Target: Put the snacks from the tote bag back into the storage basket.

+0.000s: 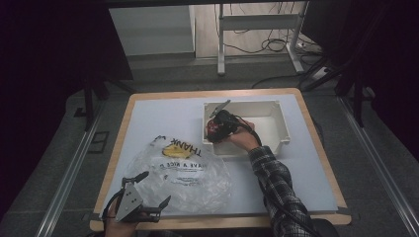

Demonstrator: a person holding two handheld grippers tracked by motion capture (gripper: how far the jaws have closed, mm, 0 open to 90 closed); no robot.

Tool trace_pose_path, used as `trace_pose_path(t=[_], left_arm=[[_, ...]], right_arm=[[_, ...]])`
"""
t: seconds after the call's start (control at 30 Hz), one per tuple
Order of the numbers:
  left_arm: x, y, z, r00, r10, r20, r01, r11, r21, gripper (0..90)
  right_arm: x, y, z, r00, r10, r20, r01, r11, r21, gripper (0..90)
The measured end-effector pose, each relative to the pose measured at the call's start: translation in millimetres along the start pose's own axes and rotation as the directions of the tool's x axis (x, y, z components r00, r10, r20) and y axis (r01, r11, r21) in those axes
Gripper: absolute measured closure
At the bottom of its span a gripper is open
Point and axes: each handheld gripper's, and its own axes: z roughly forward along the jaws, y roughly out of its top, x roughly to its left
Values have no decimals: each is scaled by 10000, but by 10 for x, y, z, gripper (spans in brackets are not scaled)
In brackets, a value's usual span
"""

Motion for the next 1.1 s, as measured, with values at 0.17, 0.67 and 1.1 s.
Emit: trace_pose_path(t=[0.17,0.67,1.1], left_arm=[[-2,1,0,10000,16,7,-16,10000,8,11],[-4,2,0,10000,40,18,-40,10000,17,11],[-3,1,1,10000,36,8,-36,10000,22,11]], right_arm=[[-5,4,17,10000,19,-13,-19,9999,-108,256],[-22,-9,21,9998,198,-92,-200,9996,-196,190],[1,19,-34,9998,216,55,-215,9995,-237,91]])
